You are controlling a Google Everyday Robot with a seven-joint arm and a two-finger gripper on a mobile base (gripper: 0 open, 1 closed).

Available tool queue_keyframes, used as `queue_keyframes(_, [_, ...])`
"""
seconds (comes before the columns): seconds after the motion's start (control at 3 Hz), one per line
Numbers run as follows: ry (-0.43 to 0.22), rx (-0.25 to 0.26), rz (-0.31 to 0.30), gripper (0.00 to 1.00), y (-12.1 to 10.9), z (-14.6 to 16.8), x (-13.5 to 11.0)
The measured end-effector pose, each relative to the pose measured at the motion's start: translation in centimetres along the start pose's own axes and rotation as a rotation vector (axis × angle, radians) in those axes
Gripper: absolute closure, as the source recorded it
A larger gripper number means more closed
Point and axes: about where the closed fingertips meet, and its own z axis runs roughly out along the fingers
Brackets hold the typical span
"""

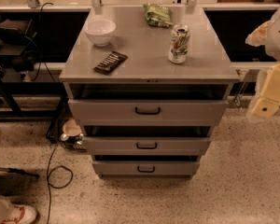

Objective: Open middle drawer

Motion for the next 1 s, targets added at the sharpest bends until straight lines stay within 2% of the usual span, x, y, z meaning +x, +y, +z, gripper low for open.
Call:
queue_keyframes(0.33, [-0.002, 0.004, -0.001, 0.0, 0.0, 0.0, 0.0])
queue_keyframes(1.0, [-0.087, 0.003, 0.007, 0.0, 2.5, 5.4, -0.1])
